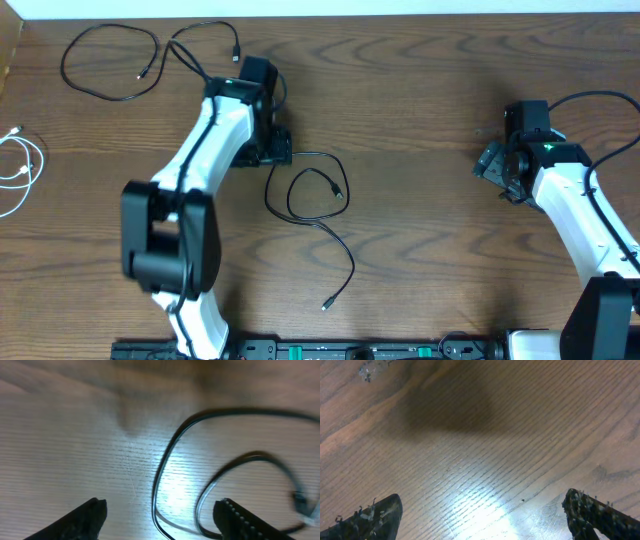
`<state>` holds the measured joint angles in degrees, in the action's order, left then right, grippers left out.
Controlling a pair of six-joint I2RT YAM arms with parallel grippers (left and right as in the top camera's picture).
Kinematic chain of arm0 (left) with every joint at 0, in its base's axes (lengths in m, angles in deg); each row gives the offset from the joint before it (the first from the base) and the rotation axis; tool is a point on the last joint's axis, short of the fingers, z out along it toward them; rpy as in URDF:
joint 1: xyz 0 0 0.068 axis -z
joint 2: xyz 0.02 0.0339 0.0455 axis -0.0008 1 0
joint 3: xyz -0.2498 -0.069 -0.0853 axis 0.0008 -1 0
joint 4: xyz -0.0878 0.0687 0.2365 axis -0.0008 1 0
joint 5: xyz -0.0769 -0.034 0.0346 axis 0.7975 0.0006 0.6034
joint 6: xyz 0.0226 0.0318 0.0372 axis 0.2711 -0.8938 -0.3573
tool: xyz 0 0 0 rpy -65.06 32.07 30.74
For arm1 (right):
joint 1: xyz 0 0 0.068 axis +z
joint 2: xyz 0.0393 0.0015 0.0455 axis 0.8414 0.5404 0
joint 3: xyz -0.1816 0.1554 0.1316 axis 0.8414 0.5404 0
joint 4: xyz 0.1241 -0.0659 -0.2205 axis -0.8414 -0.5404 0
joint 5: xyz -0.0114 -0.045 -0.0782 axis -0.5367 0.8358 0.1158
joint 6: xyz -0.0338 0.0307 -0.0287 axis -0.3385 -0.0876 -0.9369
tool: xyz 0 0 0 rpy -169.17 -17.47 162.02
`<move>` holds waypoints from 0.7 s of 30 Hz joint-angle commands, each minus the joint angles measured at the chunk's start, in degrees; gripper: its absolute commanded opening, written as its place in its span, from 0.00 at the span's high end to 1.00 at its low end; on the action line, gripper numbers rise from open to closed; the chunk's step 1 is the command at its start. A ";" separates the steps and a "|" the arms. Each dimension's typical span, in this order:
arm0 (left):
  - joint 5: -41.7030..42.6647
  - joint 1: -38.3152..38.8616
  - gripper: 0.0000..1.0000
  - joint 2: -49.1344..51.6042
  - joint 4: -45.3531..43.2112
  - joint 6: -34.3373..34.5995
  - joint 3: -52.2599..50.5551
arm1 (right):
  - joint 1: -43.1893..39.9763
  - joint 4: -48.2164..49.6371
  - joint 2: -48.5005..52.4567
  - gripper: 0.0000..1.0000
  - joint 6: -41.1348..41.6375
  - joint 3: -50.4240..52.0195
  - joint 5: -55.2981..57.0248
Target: Untangle cables
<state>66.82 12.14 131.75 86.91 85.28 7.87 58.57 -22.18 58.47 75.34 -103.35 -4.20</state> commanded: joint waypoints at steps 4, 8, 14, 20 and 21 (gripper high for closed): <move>-1.11 0.07 0.45 6.25 2.71 -0.61 -0.31 | -0.11 -0.07 0.07 0.01 -0.42 -0.07 0.70; -1.14 0.07 0.45 7.26 4.63 -0.44 -0.35 | -0.11 -0.07 0.07 0.01 -0.42 -0.07 0.70; -1.14 0.09 0.46 7.26 7.37 0.24 -1.01 | -0.11 -0.07 0.07 0.01 -0.42 -0.07 0.72; -0.85 0.09 0.49 7.26 4.35 1.11 -5.16 | -0.11 -0.07 0.07 0.01 -0.42 -0.07 0.70; -0.42 0.09 0.49 7.26 4.02 1.09 -5.77 | -0.11 -0.07 0.07 0.01 -0.42 -0.07 0.70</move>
<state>66.41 12.14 138.57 91.41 85.56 4.35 58.57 -22.18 58.47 75.34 -103.35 -4.20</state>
